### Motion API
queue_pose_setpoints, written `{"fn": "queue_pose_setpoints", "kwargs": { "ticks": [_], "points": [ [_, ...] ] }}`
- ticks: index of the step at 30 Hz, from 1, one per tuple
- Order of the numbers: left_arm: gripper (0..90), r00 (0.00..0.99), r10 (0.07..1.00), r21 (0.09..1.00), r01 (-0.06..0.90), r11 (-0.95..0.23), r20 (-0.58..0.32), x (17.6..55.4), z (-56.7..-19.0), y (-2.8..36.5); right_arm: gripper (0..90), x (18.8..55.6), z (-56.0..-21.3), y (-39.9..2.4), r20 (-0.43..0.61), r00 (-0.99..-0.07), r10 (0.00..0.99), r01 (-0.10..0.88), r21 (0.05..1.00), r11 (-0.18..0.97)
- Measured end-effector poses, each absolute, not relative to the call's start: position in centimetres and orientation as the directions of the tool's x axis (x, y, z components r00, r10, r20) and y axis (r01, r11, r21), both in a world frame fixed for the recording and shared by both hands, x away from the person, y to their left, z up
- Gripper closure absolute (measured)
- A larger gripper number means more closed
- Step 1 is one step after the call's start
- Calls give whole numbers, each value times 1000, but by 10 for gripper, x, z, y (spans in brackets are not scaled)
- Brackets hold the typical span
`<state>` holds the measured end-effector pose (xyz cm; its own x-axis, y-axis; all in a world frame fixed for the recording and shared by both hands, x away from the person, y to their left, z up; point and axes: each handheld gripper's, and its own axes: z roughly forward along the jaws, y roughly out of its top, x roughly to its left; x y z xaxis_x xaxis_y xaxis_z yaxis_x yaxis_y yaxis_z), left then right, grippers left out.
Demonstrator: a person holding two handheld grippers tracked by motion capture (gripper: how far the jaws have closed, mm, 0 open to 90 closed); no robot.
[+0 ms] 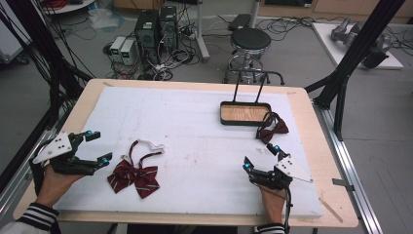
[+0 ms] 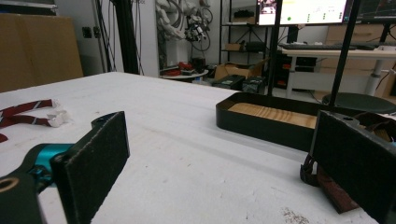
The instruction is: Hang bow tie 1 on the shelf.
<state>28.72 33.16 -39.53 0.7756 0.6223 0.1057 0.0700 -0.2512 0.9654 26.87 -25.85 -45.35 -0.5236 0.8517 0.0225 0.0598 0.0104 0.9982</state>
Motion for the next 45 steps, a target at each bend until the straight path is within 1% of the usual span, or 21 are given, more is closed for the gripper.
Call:
{"fn": "queue_pose_setpoints", "kwargs": {
  "ticks": [9, 10, 13, 16, 17, 18, 21, 27, 28, 33, 38, 45],
  "points": [
    [146, 855, 495, 913, 65, -404, 157, 289, -378, 319, 37, 269, -454, -259, 25, -523, 852, 61, 998, 8],
    [146, 855, 495, 913, 65, -404, 157, 289, -378, 319, 37, 269, -454, -259, 25, -523, 852, 61, 998, 8],
    [146, 873, 453, 882, 63, -468, 178, 290, -375, 314, 37, 269, -454, -259, 26, -523, 852, 62, 998, 7],
    [146, 886, 427, 862, 66, -503, 181, 291, -375, 308, 37, 269, -453, -259, 27, -523, 852, 62, 998, 6],
    [148, 896, 397, 838, 53, -543, 200, 292, -375, 305, 37, 269, -454, -259, 25, -522, 852, 62, 998, 8],
    [150, 896, 397, 838, 53, -543, 200, 292, -375, 305, 37, 269, -453, -259, 26, -522, 852, 62, 998, 8],
    [153, 912, 357, 807, 50, -589, 204, 293, -377, 299, 37, 269, -453, -259, 30, -523, 852, 69, 998, 7],
    [154, 939, 304, 724, 97, -683, 161, 300, -382, 287, 37, 269, -453, -258, 31, -521, 853, 70, 997, 7],
    [154, 946, 284, 690, 103, -717, 154, 301, -384, 283, 37, 269, -453, -258, 32, -522, 852, 70, 998, 6],
    [155, 949, 285, 648, 136, -749, 131, 304, -388, 278, 37, 269, -454, -259, 22, -521, 853, 60, 998, 10],
    [202, 959, 259, 605, 140, -784, 114, 306, -394, 274, 37, 269, -454, -259, 25, -521, 853, 61, 998, 7],
    [200, 964, 253, 566, 165, -808, 80, 310, -399, 270, 37, 269, -453, -259, 25, -519, 854, 61, 998, 9]
  ]
}}
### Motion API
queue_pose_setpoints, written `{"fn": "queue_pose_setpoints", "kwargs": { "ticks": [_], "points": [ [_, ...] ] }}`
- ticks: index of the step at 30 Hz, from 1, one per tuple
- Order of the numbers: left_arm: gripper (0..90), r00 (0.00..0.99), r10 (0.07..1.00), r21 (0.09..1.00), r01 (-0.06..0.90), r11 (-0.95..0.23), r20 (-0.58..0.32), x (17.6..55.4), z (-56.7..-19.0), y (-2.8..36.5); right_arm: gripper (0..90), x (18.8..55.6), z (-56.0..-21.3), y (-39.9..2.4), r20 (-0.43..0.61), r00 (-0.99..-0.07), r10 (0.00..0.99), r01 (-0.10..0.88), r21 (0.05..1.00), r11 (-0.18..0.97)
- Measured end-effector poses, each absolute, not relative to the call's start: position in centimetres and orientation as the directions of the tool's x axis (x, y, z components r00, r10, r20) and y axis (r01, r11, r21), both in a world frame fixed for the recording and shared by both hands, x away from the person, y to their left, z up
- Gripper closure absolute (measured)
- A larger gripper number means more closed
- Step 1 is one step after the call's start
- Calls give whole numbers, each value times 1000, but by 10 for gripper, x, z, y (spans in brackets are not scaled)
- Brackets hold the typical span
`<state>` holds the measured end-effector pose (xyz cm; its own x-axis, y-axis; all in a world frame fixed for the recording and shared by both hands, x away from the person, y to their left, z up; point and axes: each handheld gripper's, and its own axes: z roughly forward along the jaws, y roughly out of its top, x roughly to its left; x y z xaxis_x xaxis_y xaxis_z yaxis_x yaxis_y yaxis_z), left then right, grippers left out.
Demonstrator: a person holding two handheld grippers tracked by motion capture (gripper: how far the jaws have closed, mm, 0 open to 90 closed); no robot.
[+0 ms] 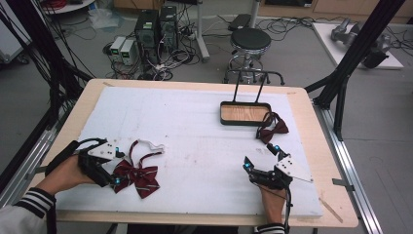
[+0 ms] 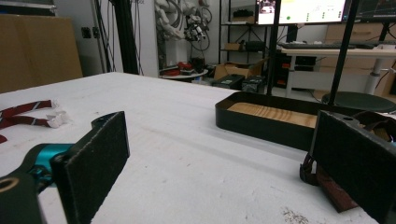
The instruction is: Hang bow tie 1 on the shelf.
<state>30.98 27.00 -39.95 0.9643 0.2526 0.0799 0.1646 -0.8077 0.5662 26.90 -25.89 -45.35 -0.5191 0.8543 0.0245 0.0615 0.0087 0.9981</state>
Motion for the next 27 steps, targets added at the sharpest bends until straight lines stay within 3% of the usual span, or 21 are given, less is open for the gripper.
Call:
{"fn": "queue_pose_setpoints", "kwargs": {
  "ticks": [16, 27],
  "points": [
    [280, 974, 225, 475, 187, -860, 25, 317, -411, 256, 37, 269, -454, -259, 28, -516, 856, 61, 998, 3],
    [538, 969, 246, 430, 208, -878, 34, 320, -413, 255, 37, 269, -454, -259, 24, -517, 855, 58, 998, 7]
  ]
}}
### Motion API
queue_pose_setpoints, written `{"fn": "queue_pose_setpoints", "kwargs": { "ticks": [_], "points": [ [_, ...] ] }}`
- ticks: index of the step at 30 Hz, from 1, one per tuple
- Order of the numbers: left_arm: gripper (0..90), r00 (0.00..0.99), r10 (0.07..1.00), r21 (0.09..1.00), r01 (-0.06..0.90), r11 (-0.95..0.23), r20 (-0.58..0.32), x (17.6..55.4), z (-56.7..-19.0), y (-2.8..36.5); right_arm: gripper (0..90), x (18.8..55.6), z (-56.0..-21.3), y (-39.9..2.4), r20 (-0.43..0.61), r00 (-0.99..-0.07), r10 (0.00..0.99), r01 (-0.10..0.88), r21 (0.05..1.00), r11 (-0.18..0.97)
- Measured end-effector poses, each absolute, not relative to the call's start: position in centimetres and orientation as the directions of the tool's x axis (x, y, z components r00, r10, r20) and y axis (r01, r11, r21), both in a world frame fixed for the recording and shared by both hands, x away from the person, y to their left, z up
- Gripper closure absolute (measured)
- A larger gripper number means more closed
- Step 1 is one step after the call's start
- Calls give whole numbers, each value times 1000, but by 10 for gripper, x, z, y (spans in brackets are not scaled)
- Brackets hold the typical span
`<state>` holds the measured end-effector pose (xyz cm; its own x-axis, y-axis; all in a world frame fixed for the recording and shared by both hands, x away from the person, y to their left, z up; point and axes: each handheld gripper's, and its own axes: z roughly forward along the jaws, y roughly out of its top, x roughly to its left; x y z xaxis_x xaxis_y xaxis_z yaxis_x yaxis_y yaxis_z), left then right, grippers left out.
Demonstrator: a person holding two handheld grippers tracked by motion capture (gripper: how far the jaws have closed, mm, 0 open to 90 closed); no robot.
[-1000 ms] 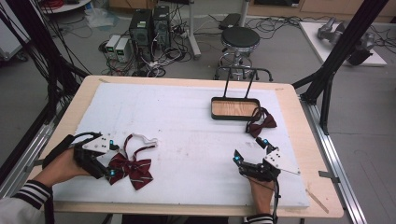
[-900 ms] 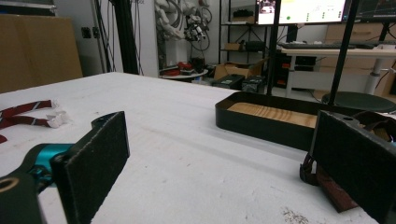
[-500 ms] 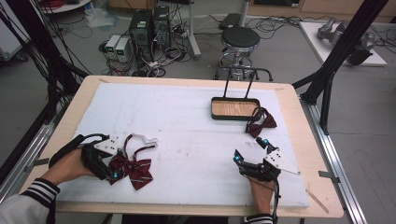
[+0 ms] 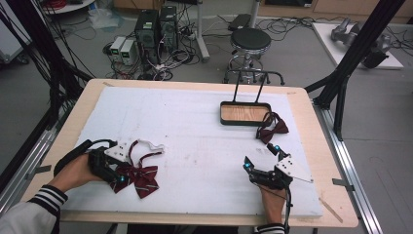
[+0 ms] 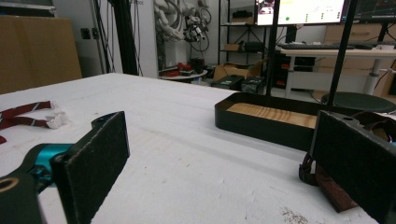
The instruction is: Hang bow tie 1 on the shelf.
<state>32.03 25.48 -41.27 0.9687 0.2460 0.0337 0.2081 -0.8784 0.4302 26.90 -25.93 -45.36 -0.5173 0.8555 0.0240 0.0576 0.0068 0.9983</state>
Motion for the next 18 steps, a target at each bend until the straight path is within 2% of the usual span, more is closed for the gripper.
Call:
{"fn": "queue_pose_setpoints", "kwargs": {
  "ticks": [2, 3, 9, 18],
  "points": [
    [563, 968, 250, 431, 213, -877, 31, 320, -413, 255, 37, 269, -454, -259, 26, -516, 856, 59, 998, 6],
    [617, 967, 251, 429, 212, -878, 36, 320, -412, 255, 37, 269, -454, -260, 25, -517, 856, 60, 998, 6],
    [806, 957, 288, 419, 251, -872, 27, 321, -411, 255, 37, 269, -454, -260, 25, -517, 856, 59, 998, 6],
    [833, 952, 306, 455, 262, -851, 26, 320, -411, 258, 37, 269, -454, -259, 30, -516, 856, 61, 998, 2]
  ]
}}
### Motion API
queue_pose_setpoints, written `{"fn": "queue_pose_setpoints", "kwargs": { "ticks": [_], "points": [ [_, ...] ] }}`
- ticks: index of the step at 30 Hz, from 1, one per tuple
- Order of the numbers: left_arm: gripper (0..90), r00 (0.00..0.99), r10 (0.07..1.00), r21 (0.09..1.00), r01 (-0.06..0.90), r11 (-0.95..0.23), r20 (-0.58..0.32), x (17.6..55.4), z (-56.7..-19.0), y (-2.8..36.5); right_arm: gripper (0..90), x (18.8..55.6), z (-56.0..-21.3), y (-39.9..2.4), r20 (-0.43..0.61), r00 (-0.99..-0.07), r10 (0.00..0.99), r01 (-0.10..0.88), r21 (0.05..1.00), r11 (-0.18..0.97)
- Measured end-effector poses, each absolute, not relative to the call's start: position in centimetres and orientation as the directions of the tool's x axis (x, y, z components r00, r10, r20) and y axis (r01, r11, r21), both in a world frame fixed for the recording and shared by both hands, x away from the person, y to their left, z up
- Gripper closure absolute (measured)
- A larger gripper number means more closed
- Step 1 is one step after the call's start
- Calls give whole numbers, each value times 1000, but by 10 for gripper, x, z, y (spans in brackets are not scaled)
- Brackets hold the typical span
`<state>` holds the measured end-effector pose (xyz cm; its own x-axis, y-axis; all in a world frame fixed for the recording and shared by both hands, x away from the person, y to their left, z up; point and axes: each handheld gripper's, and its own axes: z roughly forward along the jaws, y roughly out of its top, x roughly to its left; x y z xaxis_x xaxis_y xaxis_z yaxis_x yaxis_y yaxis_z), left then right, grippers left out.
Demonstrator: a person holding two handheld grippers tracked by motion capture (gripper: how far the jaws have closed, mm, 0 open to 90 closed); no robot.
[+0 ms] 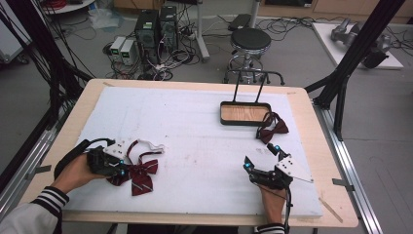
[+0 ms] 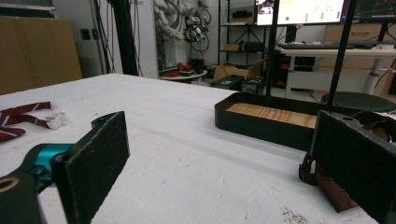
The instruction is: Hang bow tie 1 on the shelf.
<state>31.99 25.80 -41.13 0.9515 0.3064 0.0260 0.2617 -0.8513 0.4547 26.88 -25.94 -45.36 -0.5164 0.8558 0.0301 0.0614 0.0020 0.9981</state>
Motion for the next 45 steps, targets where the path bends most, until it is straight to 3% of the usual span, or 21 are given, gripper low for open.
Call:
{"fn": "queue_pose_setpoints", "kwargs": {
  "ticks": [12, 32, 45],
  "points": [
    [832, 945, 326, 546, 254, -799, 37, 319, -402, 265, 37, 269, -454, -259, 32, -516, 856, 64, 998, 1],
    [830, 919, 394, 800, 230, -554, 9, 323, -382, 265, 37, 270, -453, -257, 20, -522, 853, 75, 997, 23],
    [830, 923, 385, 876, 205, -436, -24, 326, -376, 253, 37, 272, -450, -256, 25, -534, 845, 92, 995, 29]
  ]
}}
